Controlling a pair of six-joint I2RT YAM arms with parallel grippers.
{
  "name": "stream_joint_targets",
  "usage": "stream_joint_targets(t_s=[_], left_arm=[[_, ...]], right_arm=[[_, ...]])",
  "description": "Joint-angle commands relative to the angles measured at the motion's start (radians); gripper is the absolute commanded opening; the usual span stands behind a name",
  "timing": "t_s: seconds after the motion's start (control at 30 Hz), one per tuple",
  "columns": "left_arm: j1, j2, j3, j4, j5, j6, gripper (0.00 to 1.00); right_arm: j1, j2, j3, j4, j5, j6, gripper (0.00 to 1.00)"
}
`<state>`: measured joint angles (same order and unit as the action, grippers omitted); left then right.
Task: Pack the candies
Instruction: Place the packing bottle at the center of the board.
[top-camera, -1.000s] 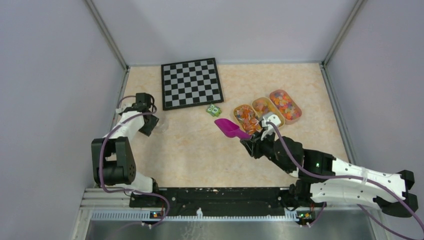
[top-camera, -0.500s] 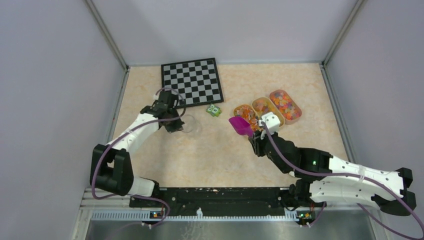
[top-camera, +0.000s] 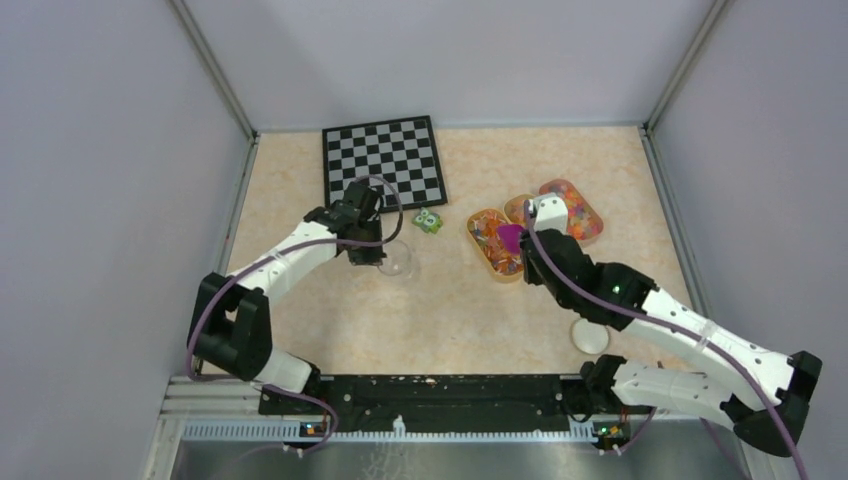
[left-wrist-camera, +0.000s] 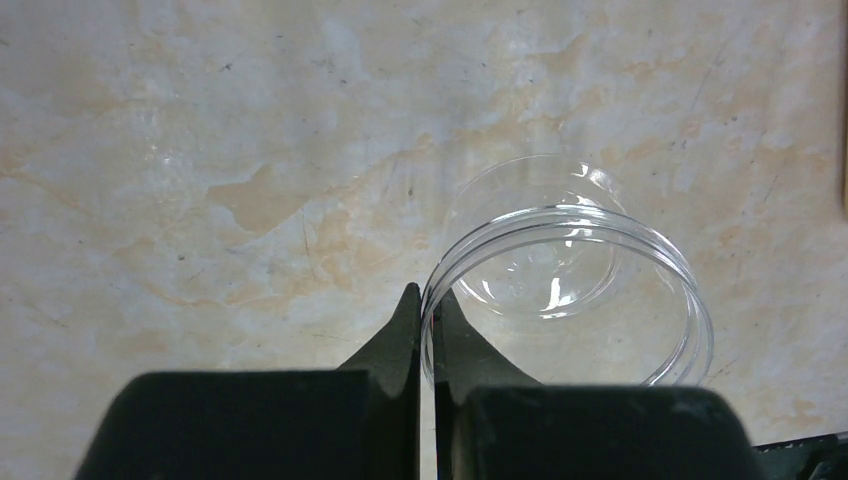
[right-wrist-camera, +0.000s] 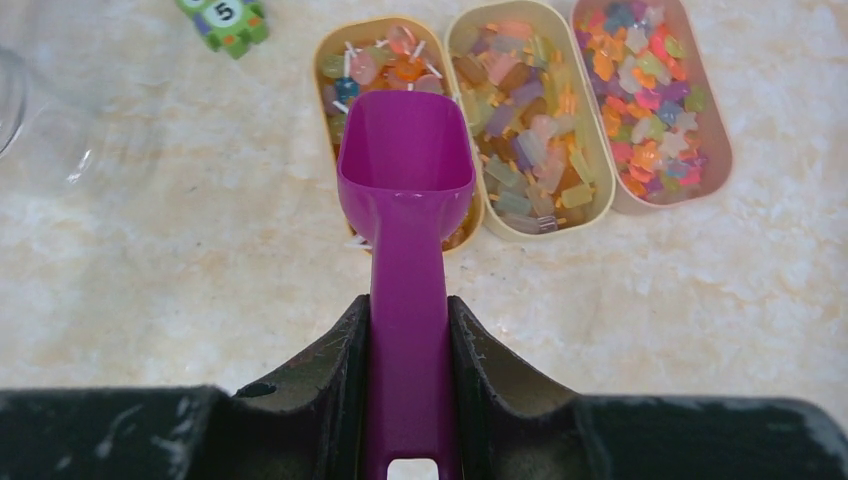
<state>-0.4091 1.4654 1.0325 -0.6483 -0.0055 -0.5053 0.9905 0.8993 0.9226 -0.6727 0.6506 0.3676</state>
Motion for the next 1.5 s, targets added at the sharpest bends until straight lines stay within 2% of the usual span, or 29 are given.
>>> stream_joint_targets(t_s=[0.0,0.27,0.57,0.83,0.97,1.2,1.33,1.47], left_arm=[[-0.024,0.036,0.033,-0.018,-0.008,0.058,0.03],[-0.049,0.082,-0.013,-0.016,0.065,0.072,0.1],[-0.072,0.064,-0.049,-0.028,0.098,0.069,0.17],[-0.07,0.025,0.008,-0.026,0.209,0.055,0.5],[-0.068,0.013,0.086,0.006,0.216,0.054,0.56],[-0.065,0.071,0.23,0.19,0.236,0.045,0.55],[-0.066,0.19,0.324,0.29,0.374,0.016,0.51],[-0.067,0.346,0.435,0.356,0.453,0.037,0.44]], right_arm=[[-0.14,0.057,0.097,-0.052,-0.147,-0.048,0.0],[-0.234,0.151,0.213,-0.09,-0.18,-0.096,0.0],[-0.248,0.126,0.178,-0.047,-0.262,-0.102,0.0],[-0.248,0.088,0.16,-0.05,-0.269,-0.131,0.0],[-0.248,0.077,0.141,-0.05,-0.277,-0.194,0.0],[-0.248,0.064,0.154,-0.048,-0.285,-0.271,0.0],[-0.248,0.043,0.127,-0.041,-0.29,-0.347,0.0],[-0.249,0.041,0.104,-0.041,-0.314,-0.408,0.0]])
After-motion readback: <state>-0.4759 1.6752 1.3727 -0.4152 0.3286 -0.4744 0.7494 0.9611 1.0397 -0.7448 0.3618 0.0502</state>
